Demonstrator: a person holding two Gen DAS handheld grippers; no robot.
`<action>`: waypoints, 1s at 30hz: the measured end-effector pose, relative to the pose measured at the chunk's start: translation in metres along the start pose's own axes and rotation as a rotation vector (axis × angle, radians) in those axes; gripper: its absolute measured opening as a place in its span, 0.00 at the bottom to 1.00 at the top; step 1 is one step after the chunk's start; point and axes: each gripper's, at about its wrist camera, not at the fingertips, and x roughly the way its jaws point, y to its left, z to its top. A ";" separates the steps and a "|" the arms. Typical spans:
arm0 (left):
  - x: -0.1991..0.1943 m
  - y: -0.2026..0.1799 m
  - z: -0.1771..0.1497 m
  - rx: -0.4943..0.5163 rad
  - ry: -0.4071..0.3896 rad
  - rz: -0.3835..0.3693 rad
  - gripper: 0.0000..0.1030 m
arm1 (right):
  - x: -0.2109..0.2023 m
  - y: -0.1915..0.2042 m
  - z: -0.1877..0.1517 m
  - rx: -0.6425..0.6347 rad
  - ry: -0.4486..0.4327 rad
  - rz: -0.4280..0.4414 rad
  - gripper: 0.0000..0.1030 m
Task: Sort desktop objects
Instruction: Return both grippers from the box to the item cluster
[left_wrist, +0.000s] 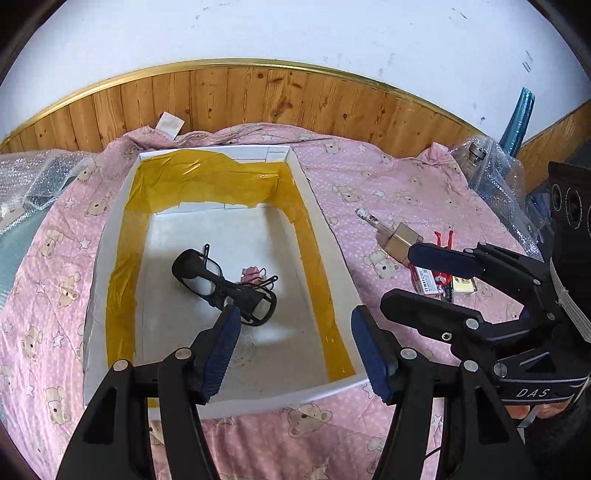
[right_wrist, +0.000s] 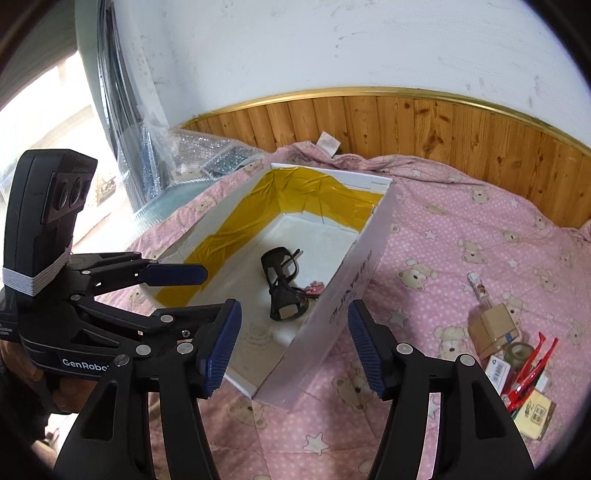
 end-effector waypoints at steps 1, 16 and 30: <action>-0.001 -0.005 -0.003 0.007 -0.001 0.002 0.62 | -0.004 -0.002 -0.003 0.007 0.000 -0.002 0.61; -0.004 -0.080 -0.032 0.086 0.020 -0.039 0.62 | -0.061 -0.039 -0.064 0.085 -0.018 -0.057 0.61; 0.031 -0.166 -0.049 0.184 0.061 -0.113 0.62 | -0.102 -0.120 -0.147 0.302 -0.008 -0.161 0.61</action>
